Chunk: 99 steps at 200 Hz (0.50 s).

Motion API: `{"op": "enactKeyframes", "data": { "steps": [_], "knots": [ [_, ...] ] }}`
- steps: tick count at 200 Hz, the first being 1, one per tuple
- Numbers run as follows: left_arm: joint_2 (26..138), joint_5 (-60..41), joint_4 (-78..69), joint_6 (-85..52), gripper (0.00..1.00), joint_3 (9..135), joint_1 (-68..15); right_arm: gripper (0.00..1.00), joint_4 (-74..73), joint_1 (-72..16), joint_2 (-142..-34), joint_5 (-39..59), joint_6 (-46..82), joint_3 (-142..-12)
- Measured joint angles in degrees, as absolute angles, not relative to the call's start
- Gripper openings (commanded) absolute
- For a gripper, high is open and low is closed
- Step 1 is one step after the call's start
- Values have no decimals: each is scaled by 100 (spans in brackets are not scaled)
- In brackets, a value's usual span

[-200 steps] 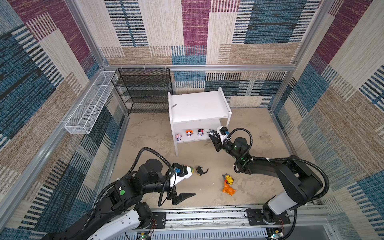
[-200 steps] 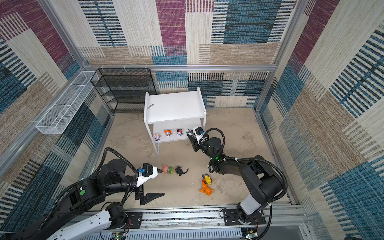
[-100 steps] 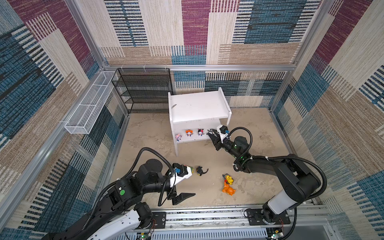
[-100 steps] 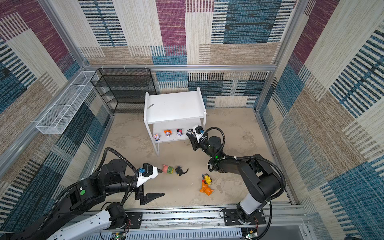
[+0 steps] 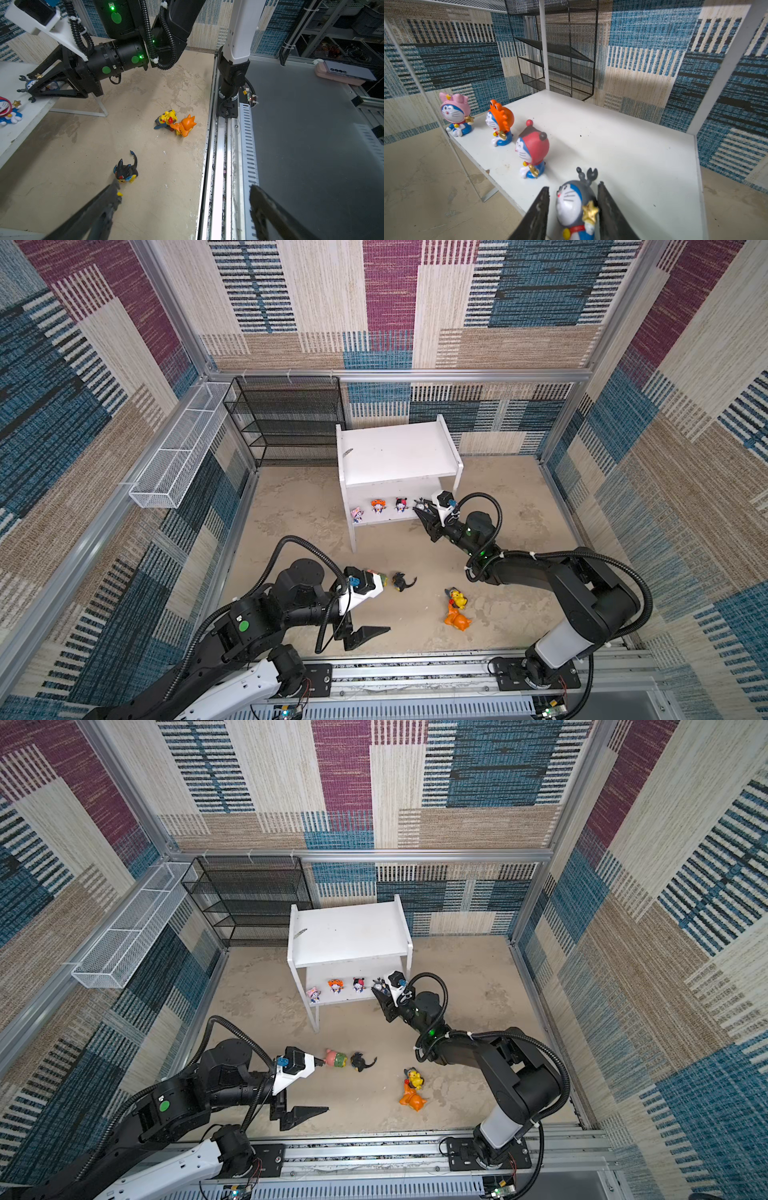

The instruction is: Place and organize the plastic toys onto the shelf

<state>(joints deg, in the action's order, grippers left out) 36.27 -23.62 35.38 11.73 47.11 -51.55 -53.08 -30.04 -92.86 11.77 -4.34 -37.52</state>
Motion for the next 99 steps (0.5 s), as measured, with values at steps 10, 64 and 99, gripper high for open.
{"op": "enactKeyframes", "data": {
  "steps": [10, 64, 99],
  "knots": [
    [3627, -2309, 3538, 1173, 99, 4711, -5155, 37, -5293, -3004, -9288, 1168, -434, -3760],
    [3627, -2292, 3538, 1173, 99, 4700, -5155, 41, -5183, -3009, -9297, 1157, -497, -3830],
    [3627, -2292, 3538, 1173, 99, 4700, -5155, 37, -5076, -3009, -9288, 1151, -554, -3876]
  ]
}}
